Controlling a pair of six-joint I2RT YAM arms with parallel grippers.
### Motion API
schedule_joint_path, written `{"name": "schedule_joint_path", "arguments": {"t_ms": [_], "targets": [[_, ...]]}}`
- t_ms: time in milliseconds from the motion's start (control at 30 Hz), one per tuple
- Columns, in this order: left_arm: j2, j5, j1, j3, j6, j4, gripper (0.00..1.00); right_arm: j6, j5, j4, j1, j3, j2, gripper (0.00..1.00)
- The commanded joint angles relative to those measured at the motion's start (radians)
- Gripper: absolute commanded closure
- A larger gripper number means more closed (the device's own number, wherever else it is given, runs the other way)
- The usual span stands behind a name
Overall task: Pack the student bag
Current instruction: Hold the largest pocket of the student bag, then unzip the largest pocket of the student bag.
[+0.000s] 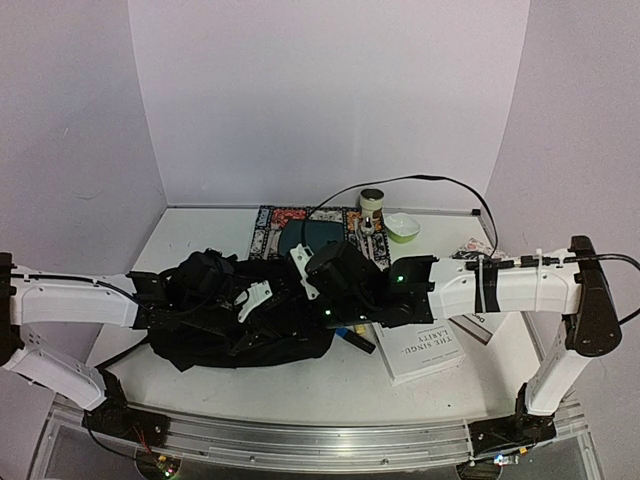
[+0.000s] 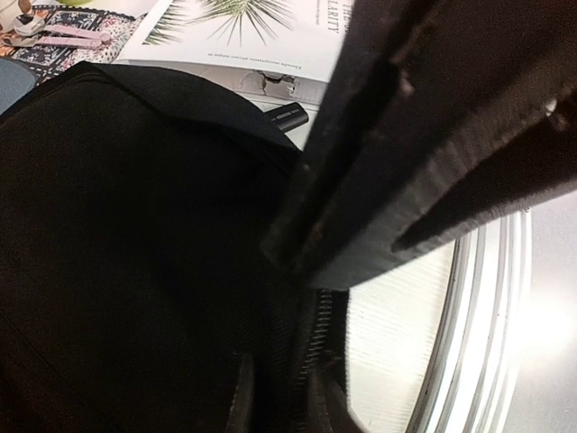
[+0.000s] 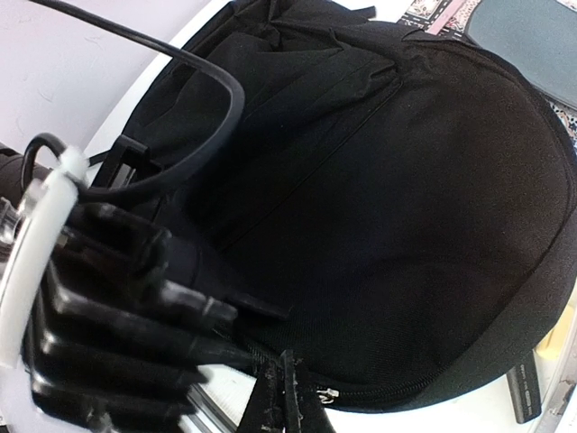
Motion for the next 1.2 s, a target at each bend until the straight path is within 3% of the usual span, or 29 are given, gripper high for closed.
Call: {"name": "schedule_joint_path", "arguments": {"t_ms": [0,67,400,700,867,967,1067,1167], "targets": [[-0.052,0.023,-0.003,0.028,0.007,0.038,0.94,0.003,0.057,0.020,-0.009,-0.012,-0.061,1.00],[-0.101,0.013,-0.003,0.009,0.002,0.023,1.00,0.003,0.070,0.012,-0.021,-0.035,-0.083,1.00],[-0.300,-0.098,-0.003,-0.022,0.029,-0.147,1.00,-0.039,0.127,-0.042,-0.142,-0.117,-0.175,1.00],[-0.339,-0.317,-0.002,0.052,0.163,-0.402,1.00,-0.100,0.161,-0.098,-0.264,-0.123,-0.218,1.00],[-0.382,-0.455,-0.002,0.058,0.210,-0.521,1.00,-0.114,0.128,-0.108,-0.277,-0.117,-0.209,1.00],[-0.406,-0.499,-0.002,0.056,0.227,-0.573,1.00,-0.130,0.027,-0.101,-0.267,-0.101,-0.181,1.00],[-0.403,-0.465,-0.002,0.072,0.213,-0.571,0.93,-0.150,-0.063,-0.070,-0.218,-0.060,-0.120,1.00],[-0.374,-0.422,-0.002,0.100,0.178,-0.539,0.72,-0.137,-0.134,-0.027,-0.154,0.012,-0.038,1.00]]}}
